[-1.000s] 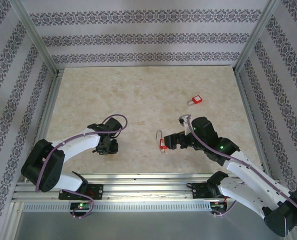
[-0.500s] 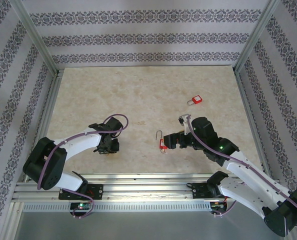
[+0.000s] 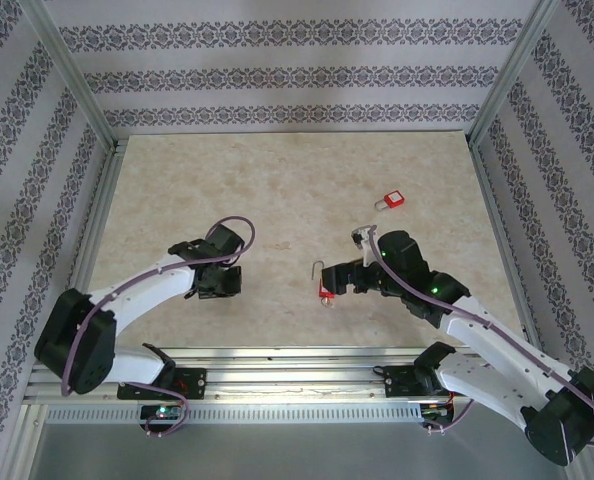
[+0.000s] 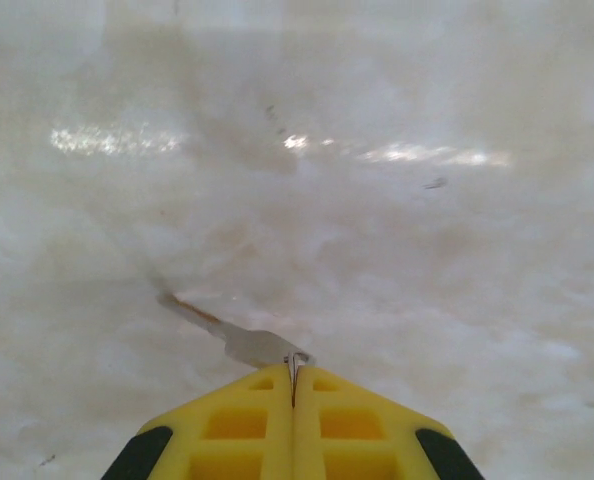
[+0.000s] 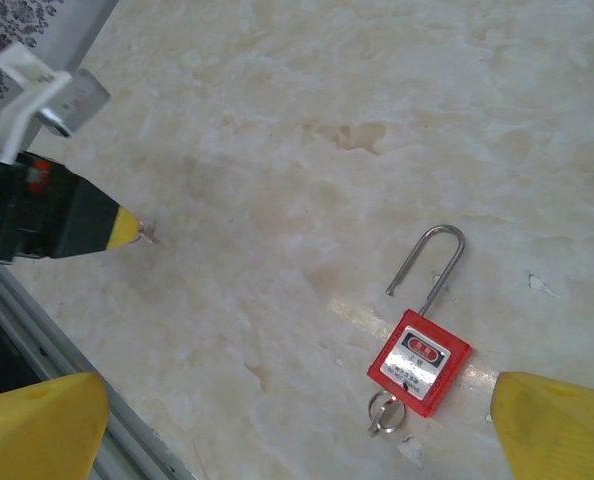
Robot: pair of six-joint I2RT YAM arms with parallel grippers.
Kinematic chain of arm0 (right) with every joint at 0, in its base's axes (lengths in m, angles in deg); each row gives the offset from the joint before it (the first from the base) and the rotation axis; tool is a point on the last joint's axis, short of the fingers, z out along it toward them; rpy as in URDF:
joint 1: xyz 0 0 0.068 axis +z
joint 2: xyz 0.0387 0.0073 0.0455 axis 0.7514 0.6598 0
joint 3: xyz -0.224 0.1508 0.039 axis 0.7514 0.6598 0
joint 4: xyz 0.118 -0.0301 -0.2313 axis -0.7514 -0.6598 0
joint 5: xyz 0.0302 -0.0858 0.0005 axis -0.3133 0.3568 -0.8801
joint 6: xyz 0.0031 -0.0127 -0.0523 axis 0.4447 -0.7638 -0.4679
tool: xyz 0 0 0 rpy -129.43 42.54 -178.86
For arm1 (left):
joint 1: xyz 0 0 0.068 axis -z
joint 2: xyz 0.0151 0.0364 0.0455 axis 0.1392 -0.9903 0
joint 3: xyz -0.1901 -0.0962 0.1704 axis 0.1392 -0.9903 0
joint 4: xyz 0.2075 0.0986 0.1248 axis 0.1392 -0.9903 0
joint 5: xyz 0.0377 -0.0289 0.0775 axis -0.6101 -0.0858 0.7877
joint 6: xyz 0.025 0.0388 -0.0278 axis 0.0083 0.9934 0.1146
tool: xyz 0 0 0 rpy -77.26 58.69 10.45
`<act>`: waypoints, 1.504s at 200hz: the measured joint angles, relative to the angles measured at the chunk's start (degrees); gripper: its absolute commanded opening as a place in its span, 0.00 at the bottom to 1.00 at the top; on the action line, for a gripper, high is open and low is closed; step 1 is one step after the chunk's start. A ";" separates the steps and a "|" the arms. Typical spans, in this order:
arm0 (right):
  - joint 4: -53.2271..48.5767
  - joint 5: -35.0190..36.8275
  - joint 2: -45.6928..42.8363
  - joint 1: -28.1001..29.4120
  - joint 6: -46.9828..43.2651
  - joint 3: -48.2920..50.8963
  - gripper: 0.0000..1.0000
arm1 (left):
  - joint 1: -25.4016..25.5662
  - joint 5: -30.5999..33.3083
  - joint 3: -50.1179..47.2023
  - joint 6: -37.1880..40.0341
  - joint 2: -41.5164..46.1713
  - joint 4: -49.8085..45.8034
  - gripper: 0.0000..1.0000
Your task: Unlock with the key
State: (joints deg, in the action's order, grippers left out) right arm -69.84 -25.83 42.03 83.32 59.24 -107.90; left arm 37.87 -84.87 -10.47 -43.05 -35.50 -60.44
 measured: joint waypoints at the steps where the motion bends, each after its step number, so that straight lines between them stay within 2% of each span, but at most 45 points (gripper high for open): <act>1: 0.07 -0.02 0.13 0.00 0.04 0.00 0.98 | 0.00 -0.04 0.04 0.00 0.13 0.00 0.00; 40: 2.49 -0.52 2.43 0.00 1.92 0.00 0.98 | 0.00 -3.02 2.71 0.83 7.08 -0.02 0.00; 66: 7.02 -3.32 5.88 0.09 5.38 0.00 0.98 | 0.02 -5.70 5.60 1.90 11.39 0.04 0.00; 106: 19.56 -6.62 9.94 5.62 5.99 1.49 0.92 | 0.02 -10.19 13.68 4.26 12.07 0.22 0.00; 148: 33.83 -9.53 13.44 7.28 -1.14 6.08 0.84 | 0.02 -13.86 21.64 6.45 8.74 0.15 0.00; 198: 51.67 -13.22 19.15 7.28 -12.09 9.40 0.79 | 0.42 -15.41 22.64 7.10 8.11 -0.04 0.00; 241: 59.04 -14.84 24.63 7.30 -17.62 9.18 0.75 | 1.57 -15.85 22.64 7.13 7.96 0.00 0.00; 301: 63.67 -15.04 26.60 7.30 -21.31 6.93 0.71 | 3.67 -16.81 22.64 7.10 5.75 0.26 0.00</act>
State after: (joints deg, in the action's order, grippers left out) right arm -6.17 -40.87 68.63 90.62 37.93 -100.97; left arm 41.54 -101.67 12.17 -35.94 -29.75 -60.18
